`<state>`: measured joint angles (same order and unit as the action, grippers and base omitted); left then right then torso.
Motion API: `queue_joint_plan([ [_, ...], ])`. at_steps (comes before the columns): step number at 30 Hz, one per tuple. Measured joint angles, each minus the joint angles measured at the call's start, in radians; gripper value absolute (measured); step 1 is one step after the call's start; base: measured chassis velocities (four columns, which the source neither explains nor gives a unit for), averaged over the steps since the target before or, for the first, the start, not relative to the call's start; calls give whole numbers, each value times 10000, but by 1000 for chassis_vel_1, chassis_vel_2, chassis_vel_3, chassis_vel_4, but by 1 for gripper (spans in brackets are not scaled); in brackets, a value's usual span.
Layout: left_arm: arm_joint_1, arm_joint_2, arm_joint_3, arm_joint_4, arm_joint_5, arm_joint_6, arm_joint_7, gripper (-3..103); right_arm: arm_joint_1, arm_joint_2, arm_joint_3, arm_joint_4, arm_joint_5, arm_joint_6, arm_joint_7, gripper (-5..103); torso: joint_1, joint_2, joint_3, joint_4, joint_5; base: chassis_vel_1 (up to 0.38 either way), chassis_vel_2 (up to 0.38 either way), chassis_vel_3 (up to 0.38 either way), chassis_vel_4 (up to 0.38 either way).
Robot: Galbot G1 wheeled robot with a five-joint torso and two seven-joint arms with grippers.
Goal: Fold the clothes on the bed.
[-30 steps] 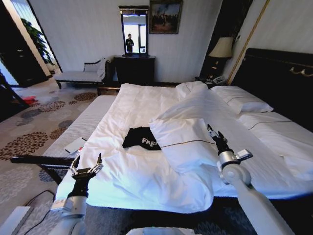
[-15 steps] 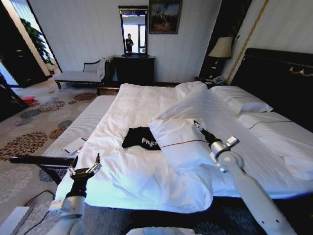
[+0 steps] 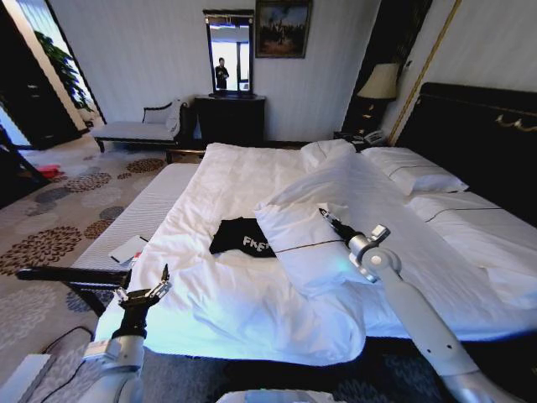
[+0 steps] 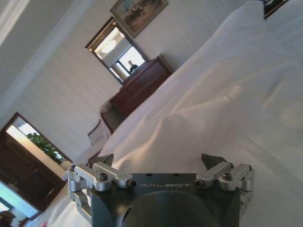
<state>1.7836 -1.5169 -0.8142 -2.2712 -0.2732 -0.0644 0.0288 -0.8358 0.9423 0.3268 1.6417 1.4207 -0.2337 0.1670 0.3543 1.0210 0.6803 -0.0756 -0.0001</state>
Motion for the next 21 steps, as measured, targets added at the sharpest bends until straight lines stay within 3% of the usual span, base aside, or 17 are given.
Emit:
queue_joint_plan([
  [3,-24,8,-53,54,-35,0,-1,100,362,126,-169,-52,331,-32,-51,89,1,0,0,2,-1,0,0,0,0],
  [5,-28,13,-71,74,-43,0,-3,100,456,157,-225,-78,369,-45,-86,89,0,0,0,3,0,0,0,0,0],
  [12,-59,33,-108,171,-59,-12,-10,100,708,180,-484,-152,308,-384,-243,57,1,1,0,1,0,0,0,0,0],
  [14,-69,36,-108,190,-60,-16,-11,100,714,177,-501,-154,269,-390,-287,57,0,0,0,0,0,0,0,0,0],
  [16,-91,41,-108,237,-60,-29,-14,100,716,176,-513,-154,175,-371,-399,46,0,1,0,0,0,0,0,0,0],
  [17,-91,41,-108,237,-60,-29,-14,100,716,176,-513,-154,175,-371,-399,46,0,1,0,0,0,0,0,0,0],
  [21,-136,53,-106,300,-66,-37,-18,100,664,165,-523,-190,-15,-173,-840,24,0,0,0,1,1,0,0,0,0],
])
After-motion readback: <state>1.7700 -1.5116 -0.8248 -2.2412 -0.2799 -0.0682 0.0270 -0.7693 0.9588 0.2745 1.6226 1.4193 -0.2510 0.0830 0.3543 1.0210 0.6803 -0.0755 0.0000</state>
